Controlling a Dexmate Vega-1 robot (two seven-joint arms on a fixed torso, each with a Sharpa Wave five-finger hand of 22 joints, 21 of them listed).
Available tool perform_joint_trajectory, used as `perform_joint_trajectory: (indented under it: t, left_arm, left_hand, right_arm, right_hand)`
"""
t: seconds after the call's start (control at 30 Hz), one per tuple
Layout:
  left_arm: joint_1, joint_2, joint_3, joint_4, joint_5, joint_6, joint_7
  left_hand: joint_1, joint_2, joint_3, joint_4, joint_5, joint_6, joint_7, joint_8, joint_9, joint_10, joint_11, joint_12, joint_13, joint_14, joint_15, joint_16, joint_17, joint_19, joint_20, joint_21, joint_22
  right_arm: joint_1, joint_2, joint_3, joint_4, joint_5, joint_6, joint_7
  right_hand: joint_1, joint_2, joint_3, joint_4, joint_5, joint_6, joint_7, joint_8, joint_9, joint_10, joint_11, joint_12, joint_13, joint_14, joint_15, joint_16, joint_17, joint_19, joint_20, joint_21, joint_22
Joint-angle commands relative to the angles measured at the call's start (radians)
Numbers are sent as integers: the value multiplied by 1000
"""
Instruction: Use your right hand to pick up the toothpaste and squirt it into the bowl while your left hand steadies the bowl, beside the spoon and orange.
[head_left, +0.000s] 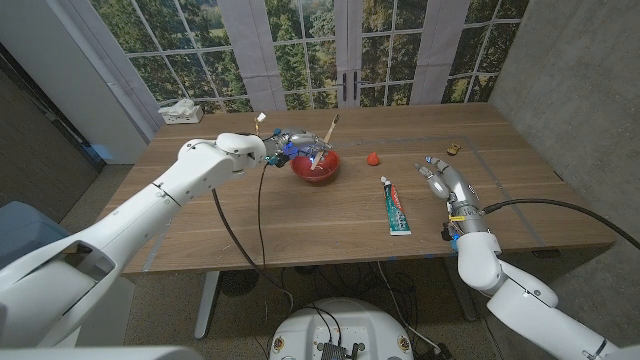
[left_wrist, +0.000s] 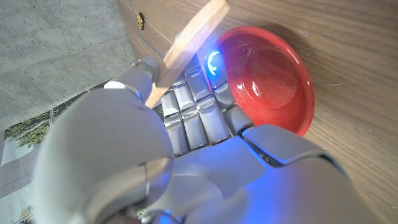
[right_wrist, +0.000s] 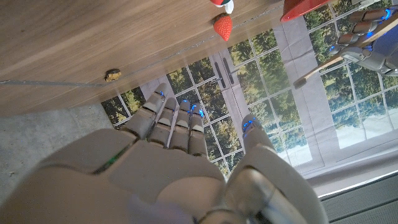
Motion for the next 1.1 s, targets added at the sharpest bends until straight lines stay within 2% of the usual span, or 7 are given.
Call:
perform_joint_trajectory:
  t: [0.03, 0.53, 0.63, 0.73, 1.0, 1.07, 1.1]
  left_arm:
    - [-7, 26, -2, 19, -25, -11, -41]
    - [-22, 31, 4, 42, -32, -14, -70]
    - [-22, 33, 5, 44, -33, -14, -75]
    - [-24, 35, 6, 45, -33, -12, -79]
    - [-27, 35, 7, 50, -38, -5, -83]
    - [-28, 36, 7, 49, -37, -5, -83]
    - [-29, 36, 8, 50, -37, -5, -84]
  left_hand:
    - [110, 113, 6, -1, 6, 9, 13, -3, 2, 163, -155, -3, 1, 60, -109, 4, 1, -6, -99, 9, -1]
    - [108, 113, 8, -1, 7, 9, 13, -8, 8, 164, -156, -8, 3, 59, -108, 4, 3, -11, -99, 20, -14]
    - [108, 113, 8, -1, 7, 10, 14, -9, 10, 164, -155, -9, 4, 58, -108, 4, 2, -12, -98, 22, -17]
    - [108, 113, 8, -1, 7, 10, 15, -11, 10, 162, -154, -9, 7, 60, -109, 5, 3, -12, -99, 24, -20]
    - [108, 113, 9, -1, 7, 12, 15, -14, 12, 165, -155, -12, 5, 57, -108, 5, 5, -13, -99, 26, -27]
    - [107, 113, 9, -1, 7, 12, 14, -15, 12, 165, -155, -12, 6, 58, -108, 5, 5, -13, -98, 27, -28]
    - [107, 113, 9, -1, 7, 12, 14, -15, 13, 165, -156, -13, 5, 56, -108, 4, 3, -13, -99, 27, -29]
  right_arm:
    - [33, 15, -97, -66, -99, -186, -19]
    - [90, 50, -220, -70, -221, -343, -58]
    - [107, 60, -247, -68, -242, -380, -54]
    - [122, 71, -272, -60, -267, -411, -61]
    - [161, 113, -328, -36, -316, -503, -74]
    - [169, 124, -337, -31, -323, -527, -76]
    - [172, 126, -340, -30, -324, -536, -74]
  right_hand:
    - [0, 3, -1, -11, 10, 3, -16, -4, 4, -3, -14, -2, 2, 0, -10, -1, -2, 9, 0, 3, 3]
    - [22, -14, -3, -25, 10, 9, -28, 0, 5, -1, -26, 0, 2, 4, -21, -6, -10, 24, 0, 6, 2]
    - [27, -24, -6, -27, 9, 14, -30, 2, 5, 1, -33, 0, 2, 13, -22, -4, -11, 28, 10, 6, 3]
    - [27, -41, -16, -25, 4, 22, -35, 5, 6, 5, -33, 2, 3, 31, -43, 2, -11, 38, 26, 9, 4]
    - [22, -64, -30, -22, -2, 31, -36, 7, 7, 7, -31, 4, 6, 49, -58, 10, -7, 43, 40, 9, 6]
    - [18, -77, -38, -21, -6, 36, -37, 9, 8, 8, -31, 6, 8, 48, -59, 10, -6, 41, 46, 8, 6]
    - [10, -95, -49, -20, -11, 40, -35, 10, 9, 11, -30, 8, 10, 50, -57, 11, -4, 37, 54, 6, 7]
